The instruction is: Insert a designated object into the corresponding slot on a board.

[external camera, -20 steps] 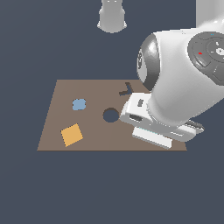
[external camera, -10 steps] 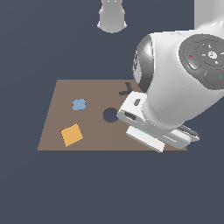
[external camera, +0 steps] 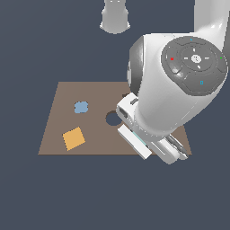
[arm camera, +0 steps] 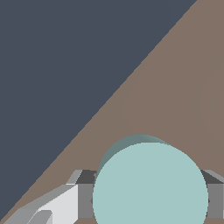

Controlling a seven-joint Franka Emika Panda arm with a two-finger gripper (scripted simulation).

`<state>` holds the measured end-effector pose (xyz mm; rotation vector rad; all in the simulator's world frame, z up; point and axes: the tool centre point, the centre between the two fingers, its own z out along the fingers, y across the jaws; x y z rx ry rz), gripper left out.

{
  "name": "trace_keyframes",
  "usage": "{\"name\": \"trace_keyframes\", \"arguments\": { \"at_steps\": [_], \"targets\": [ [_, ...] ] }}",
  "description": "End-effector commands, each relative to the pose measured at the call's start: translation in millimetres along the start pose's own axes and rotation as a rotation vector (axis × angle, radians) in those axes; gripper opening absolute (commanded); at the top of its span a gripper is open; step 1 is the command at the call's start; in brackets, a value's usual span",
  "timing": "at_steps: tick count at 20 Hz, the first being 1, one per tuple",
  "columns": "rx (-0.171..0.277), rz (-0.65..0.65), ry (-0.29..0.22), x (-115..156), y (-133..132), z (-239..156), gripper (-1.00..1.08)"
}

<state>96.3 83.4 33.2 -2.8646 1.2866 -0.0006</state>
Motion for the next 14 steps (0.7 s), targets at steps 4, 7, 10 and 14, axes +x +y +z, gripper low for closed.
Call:
{"name": "trace_keyframes", "arguments": {
  "at_steps": [4, 7, 10, 14],
  "targets": [
    [0.001, 0.248, 0.001, 15.3, 14.3, -1.8, -1.00],
    [0.001, 0.389, 0.001, 22.0, 24.1, -2.6, -1.00],
    [0.002, 0.530, 0.001, 27.3, 35.0, -3.3, -1.00],
    [0.002, 0.718, 0.001, 31.8, 50.4, -4.3, -1.00]
  ]
}}
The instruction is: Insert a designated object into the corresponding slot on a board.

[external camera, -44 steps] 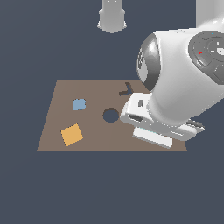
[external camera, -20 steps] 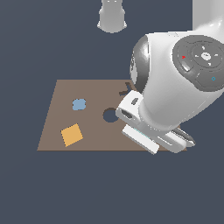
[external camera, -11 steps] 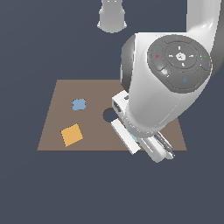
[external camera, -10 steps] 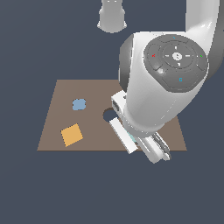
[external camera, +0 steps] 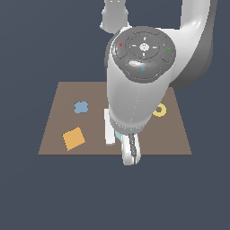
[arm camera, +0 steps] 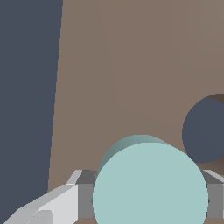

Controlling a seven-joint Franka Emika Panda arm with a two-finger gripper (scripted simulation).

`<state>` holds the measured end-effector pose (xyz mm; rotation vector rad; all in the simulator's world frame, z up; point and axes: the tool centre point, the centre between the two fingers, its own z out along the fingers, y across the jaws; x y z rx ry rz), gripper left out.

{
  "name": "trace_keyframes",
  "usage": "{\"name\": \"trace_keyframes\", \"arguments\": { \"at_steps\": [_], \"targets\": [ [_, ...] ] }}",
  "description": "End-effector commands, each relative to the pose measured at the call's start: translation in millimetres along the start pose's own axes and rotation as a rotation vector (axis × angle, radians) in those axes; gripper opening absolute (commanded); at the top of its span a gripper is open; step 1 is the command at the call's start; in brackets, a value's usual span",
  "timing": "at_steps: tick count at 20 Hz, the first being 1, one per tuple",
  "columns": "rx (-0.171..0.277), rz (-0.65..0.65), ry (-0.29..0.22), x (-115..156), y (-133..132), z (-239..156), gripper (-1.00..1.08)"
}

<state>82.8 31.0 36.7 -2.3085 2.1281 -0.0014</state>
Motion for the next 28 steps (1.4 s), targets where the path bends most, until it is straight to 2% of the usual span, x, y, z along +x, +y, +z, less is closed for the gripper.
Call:
{"name": "trace_keyframes", "arguments": {
  "at_steps": [1, 8, 14, 21, 28],
  "targets": [
    [0.001, 0.120, 0.000, 7.6, 6.4, -1.0, -1.00],
    [0.001, 0.424, 0.000, 22.7, 27.7, -2.5, -1.00],
    [0.001, 0.618, 0.000, 28.3, 43.4, -3.3, -1.00],
    [0.000, 0.766, 0.000, 30.1, 56.1, -3.9, -1.00],
    [0.000, 0.835, 0.000, 29.8, 62.0, -4.1, -1.00]
  ]
}}
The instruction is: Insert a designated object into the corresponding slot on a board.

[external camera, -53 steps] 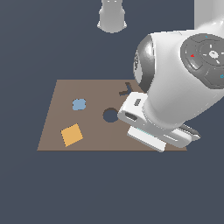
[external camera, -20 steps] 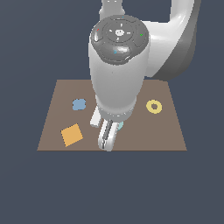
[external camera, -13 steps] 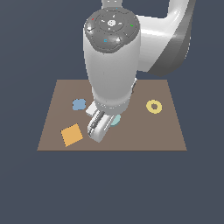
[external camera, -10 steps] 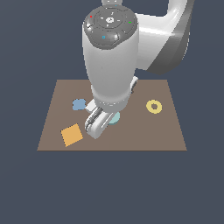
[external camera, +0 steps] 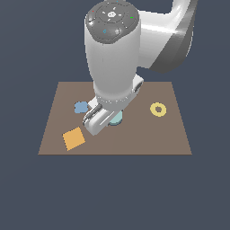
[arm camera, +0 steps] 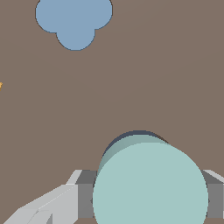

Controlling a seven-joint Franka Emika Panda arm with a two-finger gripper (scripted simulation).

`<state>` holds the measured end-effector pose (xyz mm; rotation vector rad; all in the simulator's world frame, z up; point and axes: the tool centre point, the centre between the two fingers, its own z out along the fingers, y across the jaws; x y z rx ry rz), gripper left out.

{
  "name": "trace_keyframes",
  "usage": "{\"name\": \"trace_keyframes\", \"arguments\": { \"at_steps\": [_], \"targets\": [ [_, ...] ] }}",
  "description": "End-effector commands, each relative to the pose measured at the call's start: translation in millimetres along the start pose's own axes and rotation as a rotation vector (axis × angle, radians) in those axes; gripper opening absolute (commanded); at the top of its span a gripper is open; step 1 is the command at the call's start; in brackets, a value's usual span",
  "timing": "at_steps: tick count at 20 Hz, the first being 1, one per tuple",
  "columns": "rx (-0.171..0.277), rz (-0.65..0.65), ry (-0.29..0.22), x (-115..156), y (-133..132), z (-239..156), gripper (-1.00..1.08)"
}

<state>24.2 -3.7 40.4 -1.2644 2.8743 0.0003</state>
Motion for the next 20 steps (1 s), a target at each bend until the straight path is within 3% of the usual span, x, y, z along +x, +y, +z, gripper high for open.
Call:
{"name": "trace_keyframes", "arguments": {
  "at_steps": [1, 10, 11, 20],
  "targets": [
    [0.000, 0.015, 0.000, 0.7, 0.8, -0.3, -1.00],
    [-0.001, 0.017, 0.000, 0.6, 1.7, 9.7, -1.00],
    [-0.001, 0.017, 0.000, 0.6, 1.7, 9.7, 1.00],
    [-0.001, 0.017, 0.000, 0.6, 1.7, 9.7, 1.00]
  ]
}}
